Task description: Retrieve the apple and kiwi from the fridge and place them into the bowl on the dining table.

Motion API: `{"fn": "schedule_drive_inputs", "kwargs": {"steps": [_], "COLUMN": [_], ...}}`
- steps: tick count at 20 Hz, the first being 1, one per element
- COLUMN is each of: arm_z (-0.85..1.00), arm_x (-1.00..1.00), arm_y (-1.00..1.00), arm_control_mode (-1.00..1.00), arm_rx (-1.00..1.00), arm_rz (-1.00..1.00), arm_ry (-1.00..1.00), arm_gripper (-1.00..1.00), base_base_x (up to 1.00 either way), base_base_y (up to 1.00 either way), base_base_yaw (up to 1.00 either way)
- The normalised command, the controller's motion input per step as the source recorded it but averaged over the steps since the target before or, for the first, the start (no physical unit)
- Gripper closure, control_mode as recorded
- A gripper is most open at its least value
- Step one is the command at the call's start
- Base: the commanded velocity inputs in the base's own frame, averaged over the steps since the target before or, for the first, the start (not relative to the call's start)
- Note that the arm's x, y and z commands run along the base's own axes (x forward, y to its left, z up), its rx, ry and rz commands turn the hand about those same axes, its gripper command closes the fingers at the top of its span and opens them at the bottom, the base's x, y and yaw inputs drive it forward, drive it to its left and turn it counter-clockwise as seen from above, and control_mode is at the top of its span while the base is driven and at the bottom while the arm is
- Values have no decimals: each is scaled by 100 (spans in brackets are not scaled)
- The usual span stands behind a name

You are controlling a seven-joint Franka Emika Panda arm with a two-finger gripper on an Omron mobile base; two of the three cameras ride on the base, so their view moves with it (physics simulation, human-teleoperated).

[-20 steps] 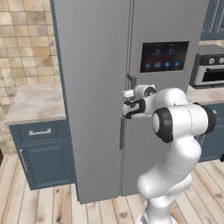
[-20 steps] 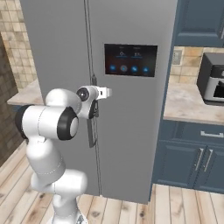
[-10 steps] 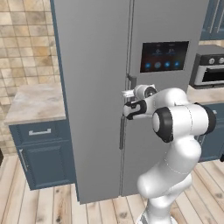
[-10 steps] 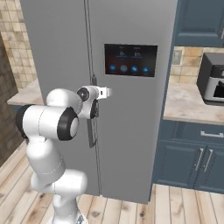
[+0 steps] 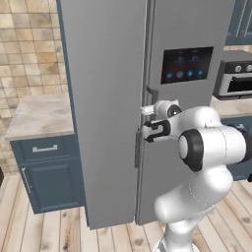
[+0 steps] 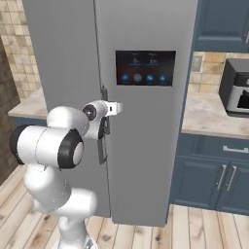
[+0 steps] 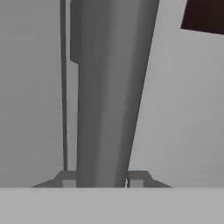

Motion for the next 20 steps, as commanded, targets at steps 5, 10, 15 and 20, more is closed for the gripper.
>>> {"fn": "schedule_drive_inputs", "kwargs": {"steps": [5, 10, 15, 20], "arm_z": [39, 55, 62, 66], "arm_x": [-99, -89, -83, -73], "arm_y": [-28, -44, -64, -65], "arm_control_mode": [-100, -100, -100, -100], "arm_rx": [0, 0, -1, -2], "arm_rz": [0, 0, 0, 0], "arm_ry": [-2, 3, 16, 23], "arm_gripper": [100, 100, 100, 100], "base_base_x": [0, 0, 0, 0], "base_base_y": [0, 0, 0, 0], "base_base_yaw": [0, 0, 0, 0]}}
